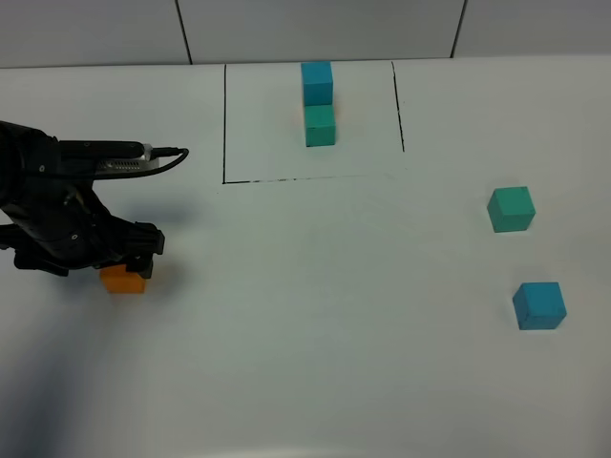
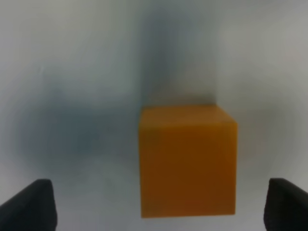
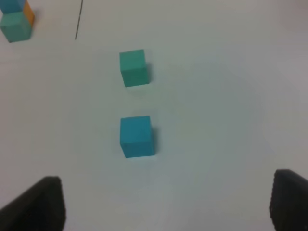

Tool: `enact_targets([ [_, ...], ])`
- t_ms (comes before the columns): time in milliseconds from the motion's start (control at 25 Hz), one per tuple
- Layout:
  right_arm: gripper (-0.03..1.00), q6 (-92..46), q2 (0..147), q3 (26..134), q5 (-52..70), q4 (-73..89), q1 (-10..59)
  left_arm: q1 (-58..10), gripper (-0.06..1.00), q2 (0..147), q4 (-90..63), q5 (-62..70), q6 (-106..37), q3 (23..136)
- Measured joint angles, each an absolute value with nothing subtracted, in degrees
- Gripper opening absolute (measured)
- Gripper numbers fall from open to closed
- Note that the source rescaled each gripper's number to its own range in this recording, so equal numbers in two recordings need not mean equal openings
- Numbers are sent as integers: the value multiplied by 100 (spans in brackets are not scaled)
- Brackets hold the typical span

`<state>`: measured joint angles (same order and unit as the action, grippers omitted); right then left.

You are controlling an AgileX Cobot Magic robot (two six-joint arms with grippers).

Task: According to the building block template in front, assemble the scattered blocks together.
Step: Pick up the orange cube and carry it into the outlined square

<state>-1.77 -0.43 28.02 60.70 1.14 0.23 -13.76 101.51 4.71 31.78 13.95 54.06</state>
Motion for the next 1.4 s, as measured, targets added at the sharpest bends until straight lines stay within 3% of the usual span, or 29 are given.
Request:
enact_targets([
  [480,74,-177,-43,2802,6070,150,23,-1376,88,10471,272,2877,1269,5406],
  [600,74,-177,-43,2802,6070,150,23,-1376,81,10482,272,2823,1256,5406],
  [720,74,-177,-43,2802,6070,150,23,-1376,60,10482,270,2780,1256,5406],
  [920,74,-172,-43,2802,6070,150,23,-1376,0,10482,265,2774,1249,5406],
  [1200,74,-172,-43,2802,6070,152,23,-1376,0,10482,265,2774,1137,5414],
  [1400,74,-178,-43,2802,6070,152,23,-1376,0,10486,259,3308,283,5942],
])
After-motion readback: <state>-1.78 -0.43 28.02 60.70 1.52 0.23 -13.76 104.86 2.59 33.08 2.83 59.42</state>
